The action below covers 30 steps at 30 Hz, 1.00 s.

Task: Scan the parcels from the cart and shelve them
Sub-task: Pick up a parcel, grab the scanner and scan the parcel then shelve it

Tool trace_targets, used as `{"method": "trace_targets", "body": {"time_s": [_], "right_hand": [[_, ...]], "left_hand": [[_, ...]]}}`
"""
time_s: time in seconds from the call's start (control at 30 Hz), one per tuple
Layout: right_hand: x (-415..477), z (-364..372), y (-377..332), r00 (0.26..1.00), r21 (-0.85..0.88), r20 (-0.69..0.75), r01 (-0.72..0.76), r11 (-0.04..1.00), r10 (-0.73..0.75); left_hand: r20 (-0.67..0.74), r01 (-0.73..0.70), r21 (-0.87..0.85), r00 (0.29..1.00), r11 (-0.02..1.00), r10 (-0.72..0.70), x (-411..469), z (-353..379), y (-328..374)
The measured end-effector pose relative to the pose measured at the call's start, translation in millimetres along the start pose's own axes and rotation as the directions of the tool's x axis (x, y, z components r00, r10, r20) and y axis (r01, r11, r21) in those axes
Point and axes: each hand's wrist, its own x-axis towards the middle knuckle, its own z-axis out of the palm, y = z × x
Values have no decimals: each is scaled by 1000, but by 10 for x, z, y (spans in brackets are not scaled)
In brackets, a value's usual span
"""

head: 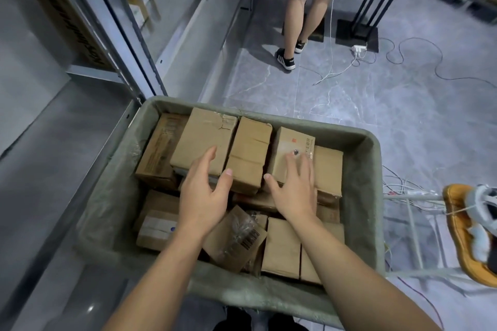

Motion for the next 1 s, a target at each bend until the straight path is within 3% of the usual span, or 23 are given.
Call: {"method": "trace_targets", "body": {"time_s": [0.3, 0.5, 0.73, 0.83, 1.0], "right_hand": [[-53, -207, 156, 981, 179, 26, -192, 965, 191], [-147, -449, 131, 987, 477, -122, -36, 878, 107], [-238, -620, -128, 984, 587, -177, 129, 799, -29], [-252, -626, -273, 987, 641, -142, 148, 753, -74], [-250, -468, -420, 998, 738, 32, 17, 675, -61]], "left_hand": [[29, 26, -41, 999, 999, -25, -7, 53, 61], [-12, 3, -59, 1000, 998, -4, 1, -30, 142], [-93, -67, 42, 993, 997, 71, -24, -246, 201], [-113, -79, 55, 990, 995, 85, -39, -346, 176], [-149, -47, 17, 988, 999, 49, -91, -494, 112]]}}
